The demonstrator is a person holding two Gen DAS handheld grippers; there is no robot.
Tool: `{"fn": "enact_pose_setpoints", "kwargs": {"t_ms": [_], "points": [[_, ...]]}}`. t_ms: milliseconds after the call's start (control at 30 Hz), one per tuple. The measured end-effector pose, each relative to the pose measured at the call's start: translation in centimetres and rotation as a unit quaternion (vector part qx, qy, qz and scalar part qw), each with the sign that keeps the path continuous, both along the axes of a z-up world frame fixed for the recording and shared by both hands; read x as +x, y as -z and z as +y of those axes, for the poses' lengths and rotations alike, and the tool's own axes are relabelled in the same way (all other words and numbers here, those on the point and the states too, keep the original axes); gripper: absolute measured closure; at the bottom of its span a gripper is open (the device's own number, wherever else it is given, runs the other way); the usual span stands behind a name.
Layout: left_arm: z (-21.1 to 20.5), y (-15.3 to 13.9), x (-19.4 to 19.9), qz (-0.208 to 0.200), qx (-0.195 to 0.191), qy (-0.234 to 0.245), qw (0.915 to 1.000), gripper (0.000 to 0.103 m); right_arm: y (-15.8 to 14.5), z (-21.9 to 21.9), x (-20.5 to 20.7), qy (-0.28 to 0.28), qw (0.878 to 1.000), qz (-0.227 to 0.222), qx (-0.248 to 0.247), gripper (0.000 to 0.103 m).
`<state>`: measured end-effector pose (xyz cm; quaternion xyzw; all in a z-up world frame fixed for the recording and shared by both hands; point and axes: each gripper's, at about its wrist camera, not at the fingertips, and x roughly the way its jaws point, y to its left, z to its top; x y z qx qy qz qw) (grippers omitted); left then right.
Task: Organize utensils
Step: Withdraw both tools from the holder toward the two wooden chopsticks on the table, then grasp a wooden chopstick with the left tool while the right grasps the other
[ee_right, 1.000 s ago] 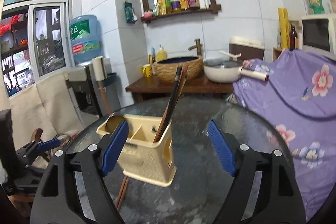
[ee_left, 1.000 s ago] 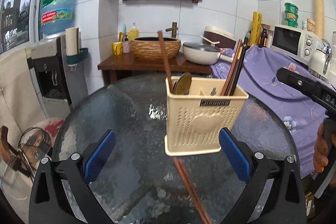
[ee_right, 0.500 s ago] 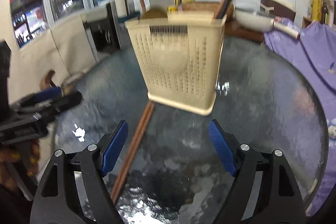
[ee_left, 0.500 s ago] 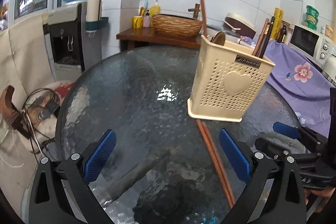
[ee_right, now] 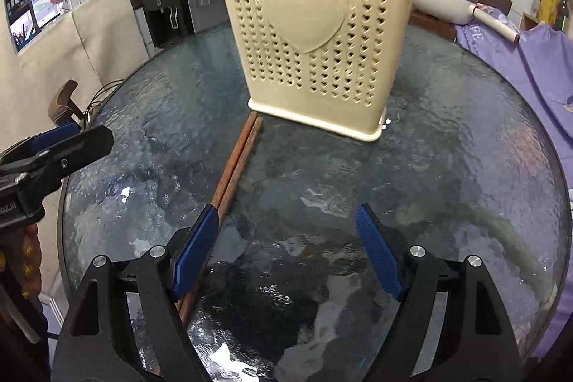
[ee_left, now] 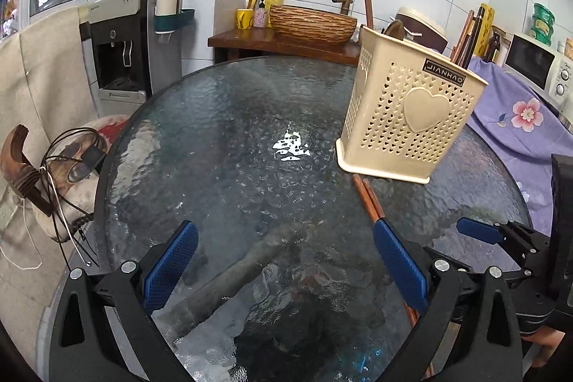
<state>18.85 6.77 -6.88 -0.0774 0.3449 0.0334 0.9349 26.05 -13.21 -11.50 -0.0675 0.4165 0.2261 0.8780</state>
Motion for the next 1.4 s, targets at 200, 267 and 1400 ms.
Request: {"fn": "enact_pose_setpoints", "kwargs": {"t_ms": [200, 267, 1400], "points": [[0.4, 0.3, 0.0, 0.006, 0.005, -0.004, 1.0000, 0.007, 0.4, 2.2, 0.5, -0.010, 0.999, 0.004, -0.031, 0.025], [0.6, 0.3, 0.0, 0.007, 0.006, -0.007, 0.9999, 0.007, 0.5, 2.5, 0.8, -0.008, 0.999, 0.004, -0.037, 0.025], [-6.1, 2.1, 6.4, 0.076, 0.012, 0.109, 0.9911, 0.032, 0.1, -2.8, 4.2, 0.019, 0.997, 0.051, -0.047, 0.084]]}}
